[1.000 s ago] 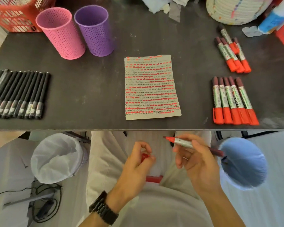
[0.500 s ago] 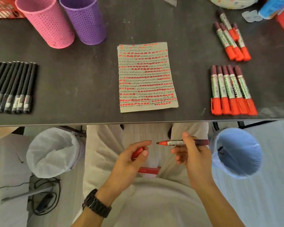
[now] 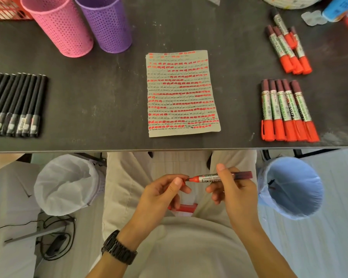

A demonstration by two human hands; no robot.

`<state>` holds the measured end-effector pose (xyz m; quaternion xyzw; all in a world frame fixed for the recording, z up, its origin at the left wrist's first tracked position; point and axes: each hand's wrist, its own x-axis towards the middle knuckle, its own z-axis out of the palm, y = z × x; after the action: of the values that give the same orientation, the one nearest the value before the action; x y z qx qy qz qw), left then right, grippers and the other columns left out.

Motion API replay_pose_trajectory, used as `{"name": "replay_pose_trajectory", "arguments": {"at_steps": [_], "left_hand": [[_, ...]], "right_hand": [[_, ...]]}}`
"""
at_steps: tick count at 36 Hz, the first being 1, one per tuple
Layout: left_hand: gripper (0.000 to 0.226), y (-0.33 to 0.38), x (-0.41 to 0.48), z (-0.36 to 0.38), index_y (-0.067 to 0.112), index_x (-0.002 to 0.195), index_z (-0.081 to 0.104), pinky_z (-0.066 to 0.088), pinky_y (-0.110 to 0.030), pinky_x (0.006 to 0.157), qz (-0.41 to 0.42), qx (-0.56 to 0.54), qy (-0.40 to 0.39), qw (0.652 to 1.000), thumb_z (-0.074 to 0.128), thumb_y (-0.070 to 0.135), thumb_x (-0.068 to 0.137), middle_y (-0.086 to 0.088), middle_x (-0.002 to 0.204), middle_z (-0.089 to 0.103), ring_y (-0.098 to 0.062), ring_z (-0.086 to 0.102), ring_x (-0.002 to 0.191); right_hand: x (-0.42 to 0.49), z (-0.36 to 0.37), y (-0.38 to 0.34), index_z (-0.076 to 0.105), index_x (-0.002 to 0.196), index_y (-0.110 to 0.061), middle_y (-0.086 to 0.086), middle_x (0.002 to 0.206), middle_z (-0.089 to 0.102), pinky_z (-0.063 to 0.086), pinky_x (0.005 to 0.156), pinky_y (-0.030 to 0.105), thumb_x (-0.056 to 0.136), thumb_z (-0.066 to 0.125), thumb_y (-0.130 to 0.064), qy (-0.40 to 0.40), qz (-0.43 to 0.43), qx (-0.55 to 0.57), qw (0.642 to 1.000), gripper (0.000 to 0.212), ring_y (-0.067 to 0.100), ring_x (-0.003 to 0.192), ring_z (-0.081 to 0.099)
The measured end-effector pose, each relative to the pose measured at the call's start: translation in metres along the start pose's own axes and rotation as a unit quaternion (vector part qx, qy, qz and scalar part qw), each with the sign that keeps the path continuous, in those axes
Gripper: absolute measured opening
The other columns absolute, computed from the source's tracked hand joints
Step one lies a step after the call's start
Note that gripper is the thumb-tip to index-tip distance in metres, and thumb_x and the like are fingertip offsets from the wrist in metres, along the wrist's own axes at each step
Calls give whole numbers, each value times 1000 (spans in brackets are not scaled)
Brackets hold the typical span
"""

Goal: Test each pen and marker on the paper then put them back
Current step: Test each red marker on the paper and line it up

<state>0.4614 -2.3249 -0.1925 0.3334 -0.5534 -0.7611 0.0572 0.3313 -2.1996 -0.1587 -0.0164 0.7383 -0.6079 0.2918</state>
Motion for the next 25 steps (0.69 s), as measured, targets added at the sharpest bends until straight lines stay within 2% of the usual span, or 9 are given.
{"name": "replay_pose_trajectory", "arguments": {"at_steps": [4,10,12,14,17,20,22,25], "left_hand": [[25,2,0,1,34,107,76,48,-21,57,9,30,-27,999,56,44,96,-4,92,75,-10,56,58],[41,4,3,4,34,104,77,41,-19,53,30,83,-20,996,46,61,97,6,73,64,-7,48,53],[47,5,3,3,34,103,76,38,-20,51,31,84,-13,996,47,69,93,8,72,61,-9,45,53],[48,7,3,1,35,101,76,37,-20,51,25,93,-8,995,48,72,90,9,70,60,-9,43,54],[43,12,3,-3,38,96,75,38,-23,56,16,139,-11,990,46,71,93,11,69,60,-8,45,57],[37,19,0,-7,40,95,73,40,-20,61,26,187,-4,982,43,62,94,12,67,57,-3,49,61],[31,24,-3,-8,40,96,71,41,-17,62,37,226,-1,973,43,52,99,12,68,56,-1,49,63],[28,32,-7,-9,36,98,71,38,-14,61,63,276,1,959,44,36,105,19,72,56,-2,51,65]], "right_hand": [[-3,4,4,71,65,-27,11,59,70,47,43,21,88,64,-47,-35,1,-17,999,31,16,43,60],[-2,6,7,72,64,-20,11,57,67,42,40,20,82,69,-56,-85,20,-32,996,40,14,41,55],[1,2,5,75,75,-22,10,60,68,40,40,22,84,68,-62,-106,28,-21,994,42,15,42,54],[5,-4,2,75,88,-26,9,64,68,40,40,25,78,63,-66,-116,29,-3,993,43,18,44,54],[7,-15,-1,74,92,-26,10,69,68,43,44,25,77,64,-59,-156,-14,-24,987,37,18,46,55],[6,-24,-2,75,92,-31,1,76,71,48,53,22,86,67,-44,-233,-94,-143,957,17,13,58,63],[5,-26,-1,74,93,-38,-8,75,70,48,58,18,92,67,-36,-241,-136,-220,935,8,13,66,65],[5,-24,-2,71,93,-39,-12,63,62,43,53,19,94,58,-46,-229,-150,-248,929,14,7,56,54]]}}
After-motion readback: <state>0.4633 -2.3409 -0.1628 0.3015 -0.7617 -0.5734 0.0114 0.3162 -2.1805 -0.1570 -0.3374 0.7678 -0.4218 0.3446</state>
